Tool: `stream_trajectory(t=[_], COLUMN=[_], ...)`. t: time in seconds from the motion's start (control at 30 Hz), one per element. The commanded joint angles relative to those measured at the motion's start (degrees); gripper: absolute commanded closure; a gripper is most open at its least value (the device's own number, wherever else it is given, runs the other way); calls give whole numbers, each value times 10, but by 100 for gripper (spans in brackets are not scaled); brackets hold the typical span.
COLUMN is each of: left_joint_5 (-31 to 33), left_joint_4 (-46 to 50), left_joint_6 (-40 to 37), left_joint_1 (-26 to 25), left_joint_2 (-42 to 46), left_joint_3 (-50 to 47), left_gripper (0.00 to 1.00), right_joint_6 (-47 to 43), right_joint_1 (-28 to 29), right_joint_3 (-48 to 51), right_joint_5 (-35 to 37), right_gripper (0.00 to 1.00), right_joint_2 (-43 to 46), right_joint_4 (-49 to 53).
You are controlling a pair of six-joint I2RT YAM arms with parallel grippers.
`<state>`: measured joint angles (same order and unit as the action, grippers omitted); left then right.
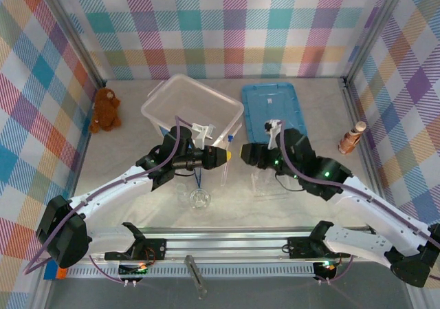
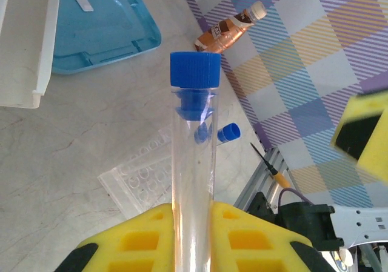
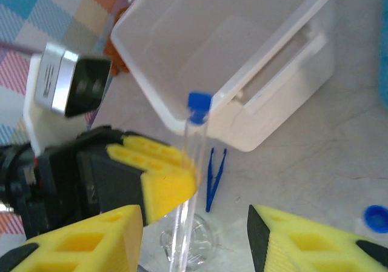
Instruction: Organize the chemistry lab equipment
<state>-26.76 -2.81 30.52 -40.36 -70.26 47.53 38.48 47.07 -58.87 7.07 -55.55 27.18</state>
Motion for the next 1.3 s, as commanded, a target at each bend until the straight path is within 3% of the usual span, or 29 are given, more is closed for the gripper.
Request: stream_trajectory(t=[0.0,0.2,0.47,1.07,1.27], left_joint_5=[-9,-17,-8,0,1], left_joint_4=[12,44,90,110,111], left_joint_6=[-32,-74,-117,-144,-146], left_joint_1=[0,-7,-19,-45,-49], left_joint_2=[12,12,13,0,-2], left_joint_3=[22,41,57,71,71], left_gripper=[85,85,85,85,85], right_joint_6=[-20,-24,-31,-37,-39], right_joint_1=[-50,-97,-112,-117,-118], right_joint_3=[-38,-71,-100,-103,-103], right_joint_5=[-77,-193,-252,-287,-297], right_gripper=[51,51,51,51,60], right_joint_2=[-27,-92,-132,-175,-183], right_joint_4=[74,65,58,38,33])
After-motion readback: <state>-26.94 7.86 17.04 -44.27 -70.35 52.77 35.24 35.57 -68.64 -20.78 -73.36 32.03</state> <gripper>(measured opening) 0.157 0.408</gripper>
